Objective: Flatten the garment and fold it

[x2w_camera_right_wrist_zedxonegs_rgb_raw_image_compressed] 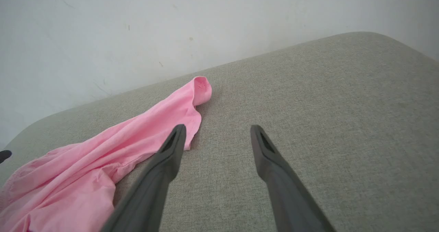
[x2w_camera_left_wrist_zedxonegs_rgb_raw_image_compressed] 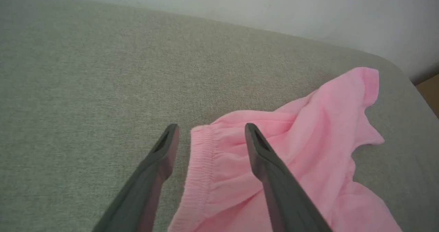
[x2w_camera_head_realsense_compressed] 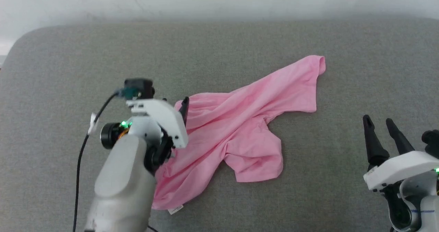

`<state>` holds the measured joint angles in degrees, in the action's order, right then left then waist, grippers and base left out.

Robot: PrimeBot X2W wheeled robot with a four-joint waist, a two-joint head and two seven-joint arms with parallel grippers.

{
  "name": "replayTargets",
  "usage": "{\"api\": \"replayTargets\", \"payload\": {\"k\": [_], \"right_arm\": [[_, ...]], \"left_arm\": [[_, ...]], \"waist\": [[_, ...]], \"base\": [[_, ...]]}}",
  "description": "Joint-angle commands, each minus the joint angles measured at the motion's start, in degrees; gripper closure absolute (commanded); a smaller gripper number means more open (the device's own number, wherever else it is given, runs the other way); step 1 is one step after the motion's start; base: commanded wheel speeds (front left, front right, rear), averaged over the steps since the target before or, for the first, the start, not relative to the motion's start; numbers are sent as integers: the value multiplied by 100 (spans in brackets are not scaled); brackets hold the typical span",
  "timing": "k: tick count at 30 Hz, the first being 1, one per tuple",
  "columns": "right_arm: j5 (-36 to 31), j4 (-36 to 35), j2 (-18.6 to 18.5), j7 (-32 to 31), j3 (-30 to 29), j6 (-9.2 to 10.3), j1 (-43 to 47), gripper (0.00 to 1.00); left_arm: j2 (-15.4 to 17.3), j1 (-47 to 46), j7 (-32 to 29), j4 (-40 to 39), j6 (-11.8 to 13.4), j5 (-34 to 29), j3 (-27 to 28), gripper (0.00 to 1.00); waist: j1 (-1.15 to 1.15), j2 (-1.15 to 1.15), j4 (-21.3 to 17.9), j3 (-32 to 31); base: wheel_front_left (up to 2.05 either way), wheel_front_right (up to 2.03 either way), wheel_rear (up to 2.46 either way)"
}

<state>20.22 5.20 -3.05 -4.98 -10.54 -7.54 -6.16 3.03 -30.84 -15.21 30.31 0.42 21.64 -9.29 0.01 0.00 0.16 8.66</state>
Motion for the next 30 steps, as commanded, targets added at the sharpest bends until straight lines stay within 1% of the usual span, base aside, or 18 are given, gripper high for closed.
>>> {"api": "replayTargets", "payload": {"k": [1, 3, 6, 8, 9, 10, 11, 12, 15, 18, 20, 23, 26, 27, 28, 29, 30], "right_arm": [[-4, -57, 16, -1, 26, 5, -106, 0], [3, -102, 16, -4, 54, 5, -186, 0], [42, -143, 16, 20, 69, 5, -267, 0], [64, -142, 16, 38, 59, 5, -293, 0], [66, -143, 16, 52, 45, 5, -305, 0], [68, -142, 16, 65, 23, 5, -313, 0], [65, -142, 16, 80, -6, 5, -320, 0], [63, -141, 17, 92, -31, 5, -325, 0], [54, -135, 17, 114, -79, 5, -331, 0], [46, -129, 17, 108, -50, 5, -351, 0], [50, -125, 17, 104, -14, 5, -375, 0], [55, -111, 17, 96, 60, 5, -406, 0], [53, -104, 17, 89, 103, 5, -409, 0], [52, -102, 17, 83, 108, 5, -402, 0], [46, -102, 17, 77, 106, 5, -393, 0], [36, -103, 17, 68, 96, 5, -381, 0], [25, -103, 17, 53, 90, 5, -373, 0]], "left_arm": [[20, -259, -383, 183, 157, -1, -23, 0], [64, -587, -961, 460, 371, -73, -73, 0], [141, -866, -1477, 802, 647, -238, -169, 0], [137, -907, -1759, 987, 758, -244, -206, 0], [127, -910, -1861, 1047, 761, -224, -229, 0], [117, -909, -1908, 1074, 745, -187, -235, 27], [102, -903, -1898, 1072, 734, -120, -211, 75], [92, -896, -1866, 1063, 708, -86, -217, 100], [81, -939, -1433, 928, 712, 64, -44, 100], [90, -1024, -805, 697, 826, 310, 348, 100], [156, -1054, -443, 567, 930, 431, 614, 100], [310, -968, -221, 533, 1148, 574, 963, 100], [400, -751, -202, 616, 1357, 699, 1214, 100], [400, -680, -230, 647, 1361, 728, 1231, 91], [377, -624, -260, 662, 1328, 771, 1230, 53], [343, -581, -277, 653, 1285, 822, 1227, 0], [310, -557, -249, 626, 1245, 874, 1237, 0]], "waist": [[-1, 0, -88, 184], [-1, 0, -163, 307], [-1, 0, -278, 463], [-1, 0, -336, 534], [-1, 0, -358, 565], [-1, 0, -372, 592], [-1, 0, -375, 609], [-1, 0, -376, 624], [-1, 0, -356, 650], [-1, 0, -326, 653], [-1, 0, -305, 658], [-1, 0, -273, 658], [-1, 0, -225, 656], [-1, 0, -196, 651], [-1, 0, -161, 645], [-1, 0, -120, 636], [-1, 0, -82, 625]], "base": [[0, 0, 0], [0, 0, 0], [0, 0, 0], [0, 0, 0], [0, 0, 0], [0, 0, 0], [0, 0, 0], [0, 0, 0], [0, 0, 0], [0, 0, 0], [0, 0, 0], [0, 0, 0], [0, 0, 0], [0, 0, 0], [0, 0, 0], [0, 0, 0], [0, 0, 0]]}}
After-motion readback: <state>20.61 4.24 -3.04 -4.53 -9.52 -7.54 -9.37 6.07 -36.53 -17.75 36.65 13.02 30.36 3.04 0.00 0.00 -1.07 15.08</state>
